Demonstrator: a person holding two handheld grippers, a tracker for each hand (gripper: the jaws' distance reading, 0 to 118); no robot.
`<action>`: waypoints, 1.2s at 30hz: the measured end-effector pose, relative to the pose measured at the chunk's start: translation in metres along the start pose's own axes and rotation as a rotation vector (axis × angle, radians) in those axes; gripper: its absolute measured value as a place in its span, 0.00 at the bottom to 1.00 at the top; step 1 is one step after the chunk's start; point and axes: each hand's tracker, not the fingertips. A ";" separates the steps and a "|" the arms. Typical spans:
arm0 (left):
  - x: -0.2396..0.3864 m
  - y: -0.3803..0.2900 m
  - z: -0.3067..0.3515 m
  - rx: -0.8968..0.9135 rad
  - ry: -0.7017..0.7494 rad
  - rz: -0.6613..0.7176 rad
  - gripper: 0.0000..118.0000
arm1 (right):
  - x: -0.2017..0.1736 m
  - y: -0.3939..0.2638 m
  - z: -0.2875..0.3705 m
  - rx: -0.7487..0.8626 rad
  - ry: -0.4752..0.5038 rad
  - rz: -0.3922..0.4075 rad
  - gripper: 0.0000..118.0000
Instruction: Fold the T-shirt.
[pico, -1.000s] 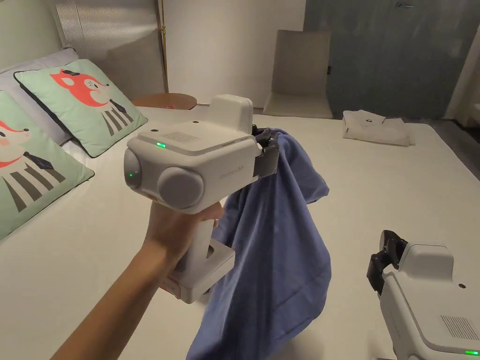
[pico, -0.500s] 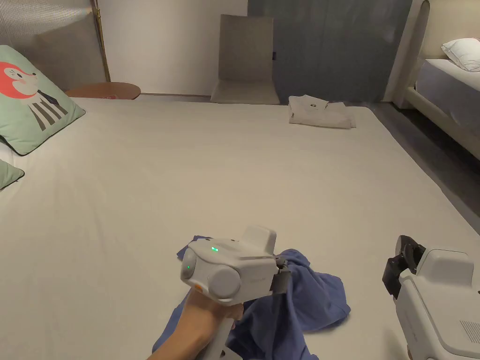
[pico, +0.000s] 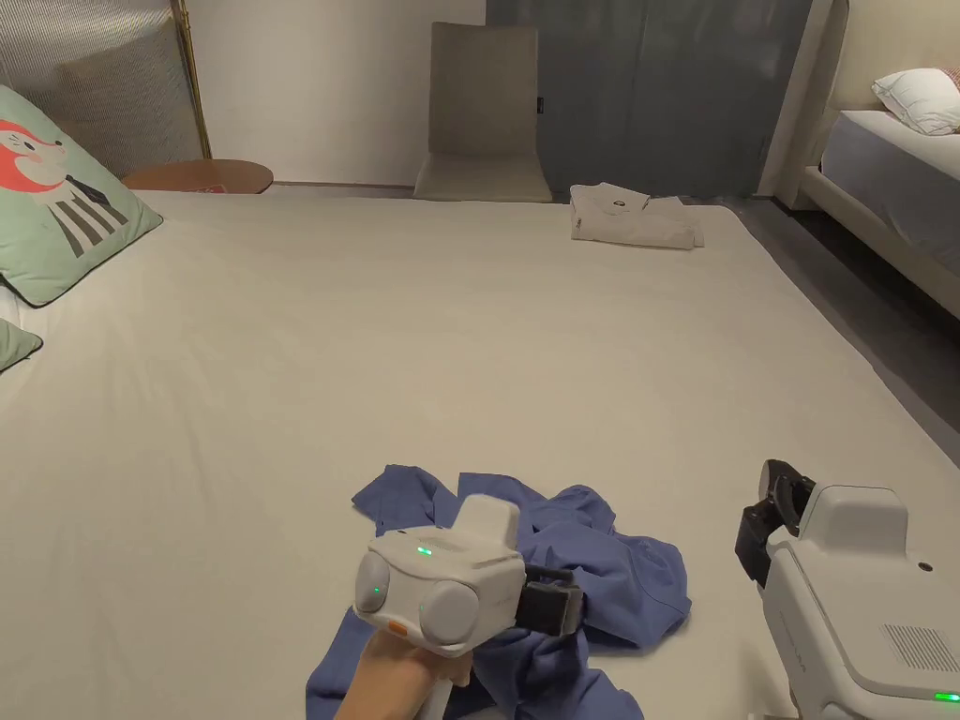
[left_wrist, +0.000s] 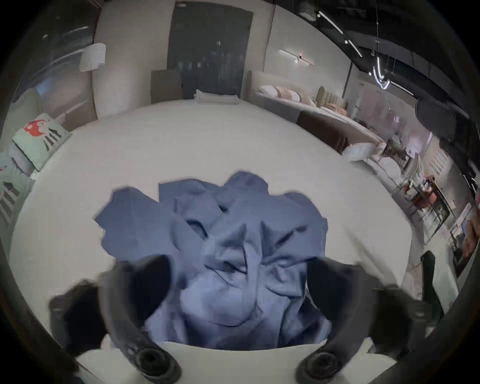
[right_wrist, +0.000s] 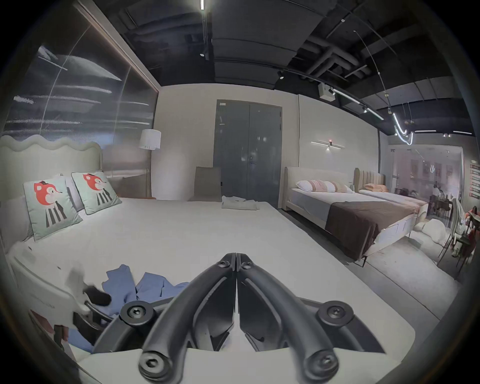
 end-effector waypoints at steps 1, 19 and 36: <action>-0.002 0.006 0.015 0.079 0.015 0.000 0.92 | -0.002 0.003 0.002 0.008 0.003 -0.002 0.01; -0.080 0.014 0.159 0.699 0.460 -0.020 0.34 | -0.025 0.020 -0.002 0.104 0.072 0.006 0.01; -0.108 -0.005 0.131 0.258 0.281 0.179 0.00 | -0.027 0.018 0.001 0.097 0.078 0.011 0.01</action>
